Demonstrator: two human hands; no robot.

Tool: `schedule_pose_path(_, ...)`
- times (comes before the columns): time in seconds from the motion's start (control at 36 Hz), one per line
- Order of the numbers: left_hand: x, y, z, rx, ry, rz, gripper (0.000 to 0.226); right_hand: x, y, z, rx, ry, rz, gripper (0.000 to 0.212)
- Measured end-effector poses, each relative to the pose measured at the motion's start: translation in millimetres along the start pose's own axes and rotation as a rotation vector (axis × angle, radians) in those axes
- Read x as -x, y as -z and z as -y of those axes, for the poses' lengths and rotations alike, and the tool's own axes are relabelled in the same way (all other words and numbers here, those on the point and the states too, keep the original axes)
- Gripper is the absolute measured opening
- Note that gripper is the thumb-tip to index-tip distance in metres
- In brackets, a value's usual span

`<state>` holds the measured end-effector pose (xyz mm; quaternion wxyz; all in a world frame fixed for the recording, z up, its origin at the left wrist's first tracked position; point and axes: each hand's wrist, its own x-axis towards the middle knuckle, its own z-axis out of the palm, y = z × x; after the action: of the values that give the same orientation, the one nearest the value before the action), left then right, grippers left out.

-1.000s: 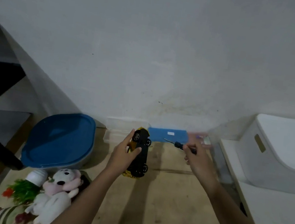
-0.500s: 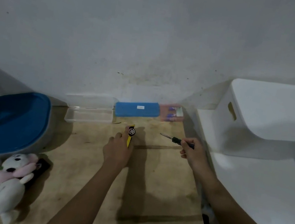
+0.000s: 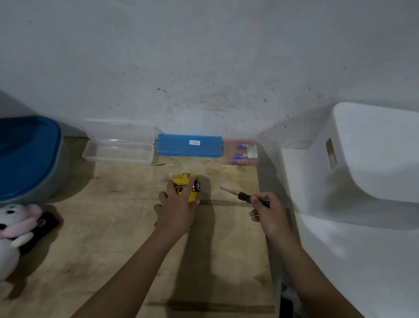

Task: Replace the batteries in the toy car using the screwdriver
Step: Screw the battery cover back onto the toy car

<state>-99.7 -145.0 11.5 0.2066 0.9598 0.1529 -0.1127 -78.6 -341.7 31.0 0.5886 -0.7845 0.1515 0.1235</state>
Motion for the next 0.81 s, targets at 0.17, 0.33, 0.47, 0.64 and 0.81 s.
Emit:
schedule_pose_path(0.17,2,-11,-8,-0.024,0.027,0.016,0.052,-2,4,-8,0.028,-0.020,0.005,0.009)
schedule_pose_path(0.33,-2,-11,-8,0.025,0.046,0.017,0.054,-6,4,-8,0.015,-0.031,0.006,0.011)
schedule_pose_path(0.47,-1,-10,-1,0.102,0.089,0.043,0.064,-7,-4,-4,-0.028,-0.040,0.008,0.009)
schedule_pose_path(0.64,-6,-1,11,0.303,0.132,0.137,0.071,-7,-22,4,-0.060,-0.020,0.022,0.011)
schedule_pose_path(0.81,-14,12,39,0.549,0.062,0.229,0.071,-12,-59,28,-0.030,0.045,0.058,0.005)
